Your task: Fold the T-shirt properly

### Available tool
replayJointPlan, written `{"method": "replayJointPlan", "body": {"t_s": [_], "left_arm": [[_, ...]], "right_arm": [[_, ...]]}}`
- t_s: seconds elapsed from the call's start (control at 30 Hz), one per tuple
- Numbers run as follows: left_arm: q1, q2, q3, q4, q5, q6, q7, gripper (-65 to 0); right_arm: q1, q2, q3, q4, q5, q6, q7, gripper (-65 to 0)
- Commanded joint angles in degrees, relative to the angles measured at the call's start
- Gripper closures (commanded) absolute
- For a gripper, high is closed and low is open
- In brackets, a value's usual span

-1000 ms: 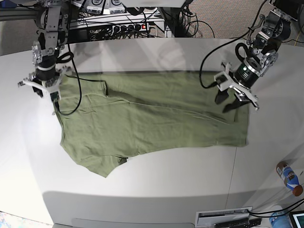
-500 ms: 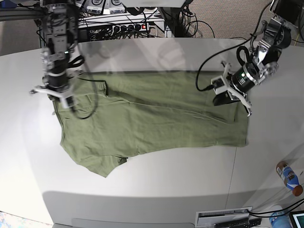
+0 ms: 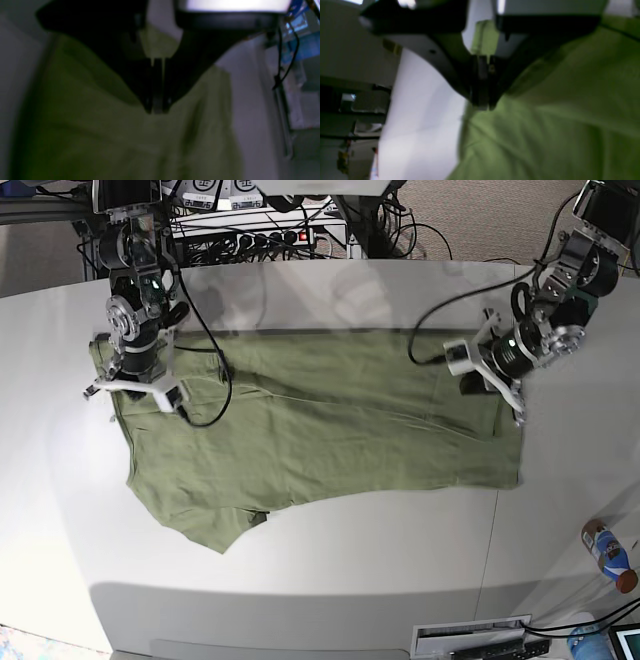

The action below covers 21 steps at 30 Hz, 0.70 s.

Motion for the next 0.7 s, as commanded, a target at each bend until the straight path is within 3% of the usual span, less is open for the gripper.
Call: {"method": "replayJointPlan", "body": {"t_s": [0.0, 0.1, 0.27, 0.4, 0.5, 0.67], "left_arm": [[-0.63, -0.98, 0.35, 0.74, 0.35, 1.22, -0.37, 0.0], [-0.70, -1.01, 2.32, -0.39, 0.37, 1.92, 0.44, 0.0], [-0.66, -0.98, 3.87, -6.38, 0.39, 1.53, 0.37, 0.0], [-0.66, -1.46, 3.87, -9.70, 0.46, -0.81, 0.04, 0.0], [-0.63, -2.58, 3.87, -9.86, 0.44, -4.76, 0.04, 0.0], [0.15, -5.88, 3.87, -9.44, 0.44, -7.56, 0.04, 0.0]], "right_arm": [[1.07, 0.83, 0.28, 0.48, -1.05, -0.85, 0.83, 0.0], [1.36, 0.85, 0.31, 0.11, -1.01, -0.04, 0.61, 0.0], [1.31, 0.98, 0.31, 0.09, 1.31, 5.20, -0.90, 0.0], [1.31, 0.98, 0.28, 0.09, 2.19, 7.30, -2.78, 0.0], [1.05, 1.22, 0.22, 0.11, 3.43, 8.83, -3.39, 0.0], [0.66, 4.22, -4.28, 0.11, 3.89, 9.33, -8.96, 0.0]]}}
